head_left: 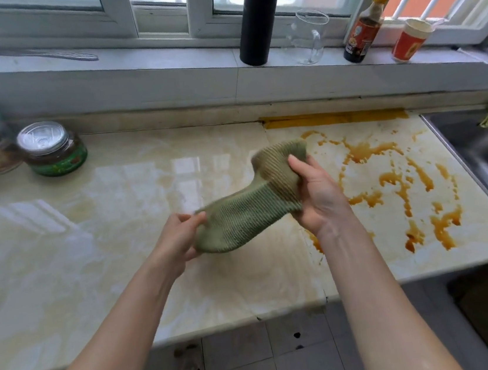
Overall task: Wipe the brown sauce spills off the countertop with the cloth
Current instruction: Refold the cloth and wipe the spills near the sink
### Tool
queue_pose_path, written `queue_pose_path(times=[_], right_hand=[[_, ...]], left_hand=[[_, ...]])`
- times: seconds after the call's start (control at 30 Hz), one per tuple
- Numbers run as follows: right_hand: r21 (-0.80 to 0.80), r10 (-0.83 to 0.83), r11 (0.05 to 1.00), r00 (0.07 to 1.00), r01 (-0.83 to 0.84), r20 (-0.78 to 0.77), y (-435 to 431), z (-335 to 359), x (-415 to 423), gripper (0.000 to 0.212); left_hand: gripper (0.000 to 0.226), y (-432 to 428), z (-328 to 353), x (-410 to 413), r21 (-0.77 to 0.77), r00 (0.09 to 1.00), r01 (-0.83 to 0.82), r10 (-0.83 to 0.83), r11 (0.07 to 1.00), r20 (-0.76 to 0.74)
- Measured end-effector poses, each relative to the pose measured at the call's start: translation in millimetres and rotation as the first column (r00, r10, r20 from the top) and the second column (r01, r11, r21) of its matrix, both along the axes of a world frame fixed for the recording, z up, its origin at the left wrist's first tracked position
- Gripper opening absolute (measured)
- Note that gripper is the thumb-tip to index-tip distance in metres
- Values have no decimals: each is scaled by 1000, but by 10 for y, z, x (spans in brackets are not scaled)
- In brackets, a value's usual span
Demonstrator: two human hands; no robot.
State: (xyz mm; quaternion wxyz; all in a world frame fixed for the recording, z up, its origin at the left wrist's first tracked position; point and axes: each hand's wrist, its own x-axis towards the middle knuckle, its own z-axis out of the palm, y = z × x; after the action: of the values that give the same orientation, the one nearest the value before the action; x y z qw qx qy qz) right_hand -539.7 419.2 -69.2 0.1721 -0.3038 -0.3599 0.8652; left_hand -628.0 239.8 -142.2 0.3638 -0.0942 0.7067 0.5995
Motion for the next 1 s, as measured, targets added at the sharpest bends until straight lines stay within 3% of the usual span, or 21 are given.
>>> queue_pose_path(times=[0.03,0.07,0.13,0.2,0.27,0.3,0.37,0.4,0.43,0.47,0.5,0.57,0.63,0.77,0.87,0.9,0.93,1.0], right_hand=[[24,50,998,999,-50,-11,-88,70,-65,26],[47,108,993,994,-108,-9,-184,128,-124,22],[66,197,978,980,-196,-6,-363,201,-199,16],[63,208,977,978,-206,-24,-465,182,-207,14],[123,126,984,992,-128,29,-489,76,-133,16],[187,80,978,993,-96,92,-483,-11,-54,16],[416,29,892,941,-176,336,-451,-252,160,17],[569,1,746,854,-347,520,-435,-408,287,24],[627,-51,530,716,-571,696,-429,-571,426,39],[603,-156,319,587,-731,794,-414,-725,540,54],[593,-268,171,542,-787,796,-410,-849,596,65],[693,-343,20,647,-720,681,-396,-1026,530,71],[724,-267,-92,718,-684,643,-433,-1258,342,68],[582,-156,-412,683,-701,713,-852,-1656,197,56],[553,-94,-534,694,-640,713,-663,-1705,294,54],[548,-123,-531,699,-646,704,-499,-1714,337,55],[556,-188,-476,697,-681,692,-343,-1725,382,56],[610,-350,-279,670,-742,655,-177,-1737,467,57]], left_hand=[[32,26,-33,30,-63,1000,30,-30,998,2],[40,75,-24,71,-28,997,61,-59,998,59],[63,201,48,155,263,944,57,-138,963,301],[80,319,185,224,598,850,-73,-264,798,456],[85,369,254,221,703,810,-218,-276,677,517],[84,356,221,207,683,816,-255,-226,685,532],[74,257,89,197,506,872,-225,-59,833,485],[65,178,-2,196,326,922,-150,12,933,387],[54,92,-87,196,111,968,-81,52,991,247],[44,2,-185,178,-69,993,-67,74,995,93],[35,-68,-261,140,-174,996,-80,72,981,-51],[25,-136,-325,40,-252,966,-59,-8,966,-257],[25,-114,-296,-22,-325,907,10,-146,946,-395],[28,16,-268,12,-450,741,52,-336,891,-581],[30,-7,-315,33,-460,718,56,-356,886,-598],[30,-26,-324,37,-469,715,65,-369,881,-594],[31,-59,-335,37,-480,708,70,-382,875,-594],[33,-97,-342,32,-496,695,59,-393,866,-603]])
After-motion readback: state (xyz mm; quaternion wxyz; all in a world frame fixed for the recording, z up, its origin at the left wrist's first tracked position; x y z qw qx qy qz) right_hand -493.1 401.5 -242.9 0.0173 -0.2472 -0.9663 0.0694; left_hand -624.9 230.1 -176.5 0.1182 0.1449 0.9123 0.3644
